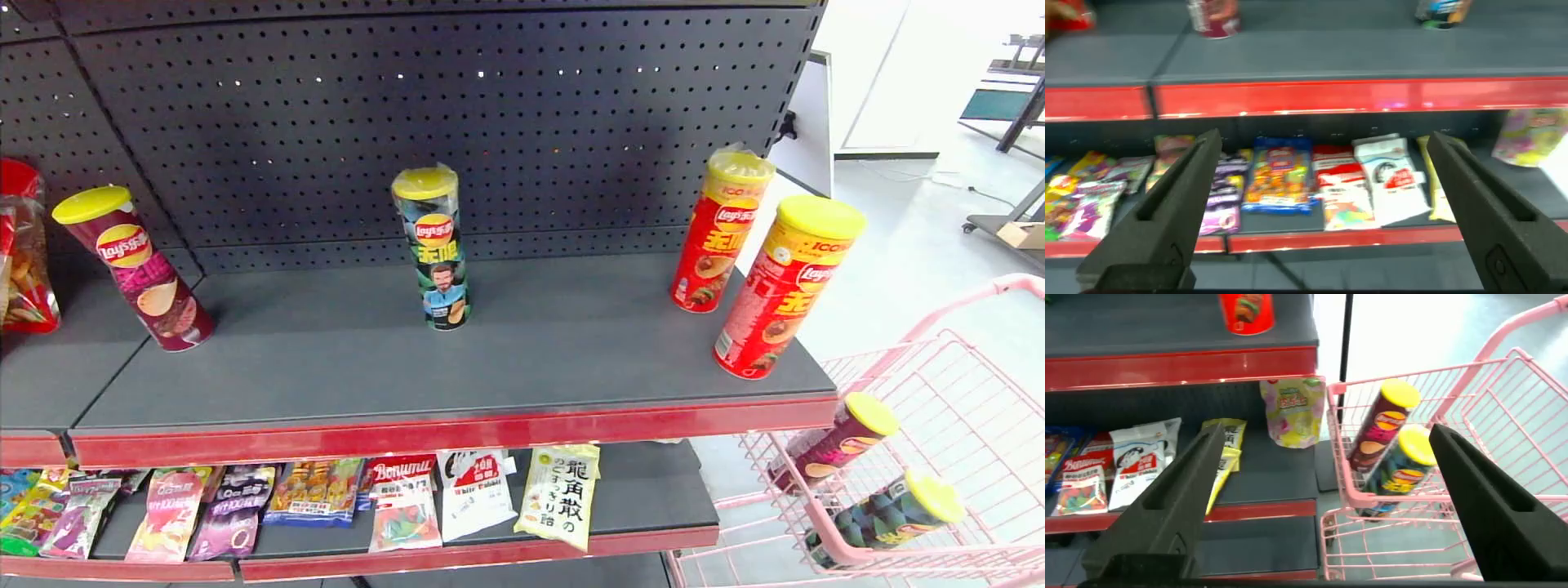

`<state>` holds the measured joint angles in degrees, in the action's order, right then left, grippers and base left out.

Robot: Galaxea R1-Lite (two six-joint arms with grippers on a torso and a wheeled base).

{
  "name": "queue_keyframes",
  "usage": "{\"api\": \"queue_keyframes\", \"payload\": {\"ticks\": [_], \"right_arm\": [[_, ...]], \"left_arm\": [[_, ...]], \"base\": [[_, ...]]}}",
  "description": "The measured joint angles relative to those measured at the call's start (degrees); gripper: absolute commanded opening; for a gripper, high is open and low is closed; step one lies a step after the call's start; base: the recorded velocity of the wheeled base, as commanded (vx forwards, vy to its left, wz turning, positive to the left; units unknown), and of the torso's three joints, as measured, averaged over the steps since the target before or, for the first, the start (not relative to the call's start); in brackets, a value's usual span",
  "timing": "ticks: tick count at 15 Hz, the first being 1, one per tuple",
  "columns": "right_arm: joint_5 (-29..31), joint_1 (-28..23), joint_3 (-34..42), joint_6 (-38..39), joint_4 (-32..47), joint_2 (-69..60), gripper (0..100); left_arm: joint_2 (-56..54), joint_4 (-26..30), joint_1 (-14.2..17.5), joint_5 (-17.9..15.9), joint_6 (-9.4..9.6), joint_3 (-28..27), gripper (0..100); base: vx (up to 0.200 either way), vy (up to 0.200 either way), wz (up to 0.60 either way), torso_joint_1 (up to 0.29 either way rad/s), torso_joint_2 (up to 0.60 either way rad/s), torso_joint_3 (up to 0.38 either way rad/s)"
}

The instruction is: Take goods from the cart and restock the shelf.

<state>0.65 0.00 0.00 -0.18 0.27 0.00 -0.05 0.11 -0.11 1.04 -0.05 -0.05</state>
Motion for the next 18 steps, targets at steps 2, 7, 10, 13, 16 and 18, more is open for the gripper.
{"api": "queue_keyframes", "payload": {"ticks": [2,7,10,13,16,18], "right_arm": [[-0.02,0.0,0.0,0.07,-0.02,0.0,100],[0.06,0.0,0.0,0.11,-0.02,0.0,100],[0.06,0.0,0.0,0.18,0.02,0.0,100],[0.11,0.05,0.0,0.21,0.0,0.0,100],[0.04,0.07,0.0,0.26,0.05,0.0,100],[0.06,0.0,0.0,0.28,0.0,0.0,100]], "left_arm": [[0.0,-0.04,0.01,-0.02,-0.02,0.0,100],[0.0,-0.01,0.01,0.0,-0.02,0.02,100],[0.0,-0.04,0.01,0.0,-0.02,0.05,100],[0.0,-0.06,0.13,-0.04,-0.02,0.05,100],[0.0,-0.09,0.04,-0.02,-0.02,0.02,100],[0.0,-0.01,0.01,0.0,-0.02,0.02,100]], "base": [[0.0,-0.2,0.0,0.002,0.0,0.002],[0.0,-0.16,0.0,0.003,0.0,0.001],[0.0,0.0,-0.6,0.001,0.0,-0.001],[0.0,0.0,-0.6,0.005,0.0,-0.002],[0.0,0.0,-0.6,0.001,0.0,0.002],[0.0,0.0,-0.6,0.002,0.0,0.005]]}}
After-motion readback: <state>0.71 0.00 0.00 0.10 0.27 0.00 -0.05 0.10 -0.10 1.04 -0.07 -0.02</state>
